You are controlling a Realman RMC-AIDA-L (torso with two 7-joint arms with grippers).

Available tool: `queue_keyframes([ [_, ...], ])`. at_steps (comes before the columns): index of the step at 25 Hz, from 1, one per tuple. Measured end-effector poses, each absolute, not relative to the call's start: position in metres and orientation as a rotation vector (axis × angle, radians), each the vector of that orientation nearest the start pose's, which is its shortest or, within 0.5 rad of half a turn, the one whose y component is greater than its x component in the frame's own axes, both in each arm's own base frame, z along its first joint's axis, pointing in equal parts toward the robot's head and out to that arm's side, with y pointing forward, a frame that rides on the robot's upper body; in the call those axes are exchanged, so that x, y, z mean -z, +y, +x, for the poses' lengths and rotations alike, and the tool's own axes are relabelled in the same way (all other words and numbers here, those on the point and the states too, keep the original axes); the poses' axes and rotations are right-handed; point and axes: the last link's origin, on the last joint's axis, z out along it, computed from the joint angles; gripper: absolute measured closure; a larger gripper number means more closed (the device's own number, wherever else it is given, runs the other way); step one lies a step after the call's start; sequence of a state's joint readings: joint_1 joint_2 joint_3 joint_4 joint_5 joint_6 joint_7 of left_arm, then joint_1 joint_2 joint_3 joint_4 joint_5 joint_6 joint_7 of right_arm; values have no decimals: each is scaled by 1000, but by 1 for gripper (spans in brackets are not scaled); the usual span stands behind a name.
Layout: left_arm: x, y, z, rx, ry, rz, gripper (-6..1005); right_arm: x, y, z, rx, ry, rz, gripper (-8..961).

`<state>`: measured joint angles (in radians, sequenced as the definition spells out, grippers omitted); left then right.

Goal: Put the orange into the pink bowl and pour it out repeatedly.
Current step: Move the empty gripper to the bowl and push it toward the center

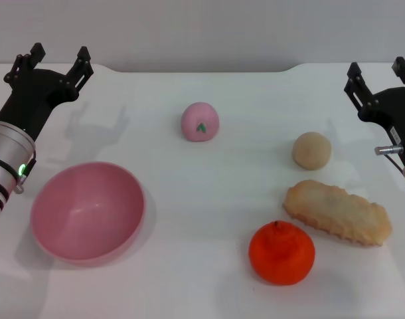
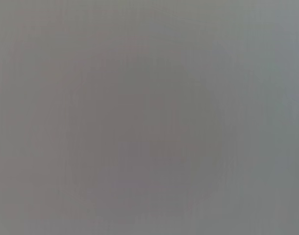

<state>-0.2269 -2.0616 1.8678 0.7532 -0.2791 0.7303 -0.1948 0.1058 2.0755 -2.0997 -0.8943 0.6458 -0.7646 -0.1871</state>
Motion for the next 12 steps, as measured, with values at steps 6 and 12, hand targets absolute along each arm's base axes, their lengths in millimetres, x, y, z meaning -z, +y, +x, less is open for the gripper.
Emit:
queue_keyframes([
  [6, 10, 350, -275, 772, -595, -1679, 169, 35, 314, 262, -708, 566, -1627, 194],
  [12, 9, 352, -270, 758, -617, -1690, 168, 35, 313, 263, -707, 568, -1626, 194],
])
